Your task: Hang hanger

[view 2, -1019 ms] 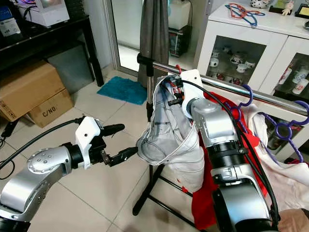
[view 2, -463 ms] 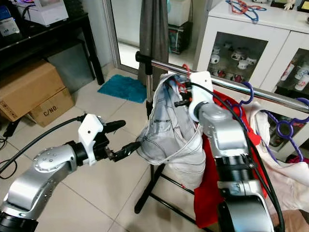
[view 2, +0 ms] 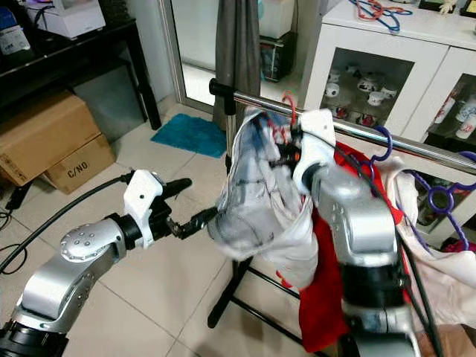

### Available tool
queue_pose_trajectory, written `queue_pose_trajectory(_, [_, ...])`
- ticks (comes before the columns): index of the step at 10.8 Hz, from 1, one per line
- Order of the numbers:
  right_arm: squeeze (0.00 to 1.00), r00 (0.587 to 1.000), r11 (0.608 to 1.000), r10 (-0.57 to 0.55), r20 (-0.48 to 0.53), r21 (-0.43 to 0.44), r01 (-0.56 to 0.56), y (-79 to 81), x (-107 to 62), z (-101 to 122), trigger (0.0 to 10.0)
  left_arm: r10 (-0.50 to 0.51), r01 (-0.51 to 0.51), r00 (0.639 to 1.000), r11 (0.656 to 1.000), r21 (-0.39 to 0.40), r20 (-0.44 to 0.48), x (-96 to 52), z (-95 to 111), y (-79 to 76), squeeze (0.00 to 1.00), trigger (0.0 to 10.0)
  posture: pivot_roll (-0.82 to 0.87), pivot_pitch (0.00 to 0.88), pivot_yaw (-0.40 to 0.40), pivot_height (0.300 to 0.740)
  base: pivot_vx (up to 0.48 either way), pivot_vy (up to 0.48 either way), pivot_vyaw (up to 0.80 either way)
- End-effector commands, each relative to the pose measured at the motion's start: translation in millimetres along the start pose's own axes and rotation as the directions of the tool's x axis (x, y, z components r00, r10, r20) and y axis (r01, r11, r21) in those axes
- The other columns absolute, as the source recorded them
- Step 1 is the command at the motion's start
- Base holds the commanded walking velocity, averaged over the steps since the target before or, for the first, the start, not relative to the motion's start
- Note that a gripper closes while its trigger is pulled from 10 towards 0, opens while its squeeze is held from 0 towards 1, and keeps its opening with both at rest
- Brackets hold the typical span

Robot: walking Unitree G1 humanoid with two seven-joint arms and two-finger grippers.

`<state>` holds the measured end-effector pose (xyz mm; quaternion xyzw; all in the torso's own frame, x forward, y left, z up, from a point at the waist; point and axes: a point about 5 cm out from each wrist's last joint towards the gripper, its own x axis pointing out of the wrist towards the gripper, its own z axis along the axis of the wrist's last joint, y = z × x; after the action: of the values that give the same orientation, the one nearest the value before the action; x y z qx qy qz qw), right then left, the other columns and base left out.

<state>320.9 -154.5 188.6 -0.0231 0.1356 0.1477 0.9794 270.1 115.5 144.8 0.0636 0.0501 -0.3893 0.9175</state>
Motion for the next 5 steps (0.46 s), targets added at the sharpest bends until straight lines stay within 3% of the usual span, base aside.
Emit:
queue_pose_trajectory(1, [0.00,0.999,1.000,0.026,0.047,0.004,-0.026,6.0,-4.5,9.0,0.0,0.032,-0.032,0.999,0.999,0.017,0.006,-0.4,2.5,3.8,0.00,10.0,-0.02,0.000,0.029,0.740,0.000,0.000,0.00])
queue_pose_trajectory(3, [0.00,0.997,0.999,0.019,0.079,0.038,-0.022,12.0,-12.3,4.8,0.0,0.054,-0.054,0.999,0.998,0.010,0.001,-2.3,-0.6,4.6,0.00,10.0,-0.03,0.000,0.043,0.740,0.000,0.000,0.00])
queue_pose_trajectory(5, [0.00,0.996,0.999,-0.008,0.088,0.043,0.005,11.6,-9.7,7.1,0.0,0.053,-0.053,0.999,0.999,-0.007,0.014,0.4,0.2,3.9,0.00,10.0,-0.04,0.000,0.057,0.740,0.000,0.000,0.00])
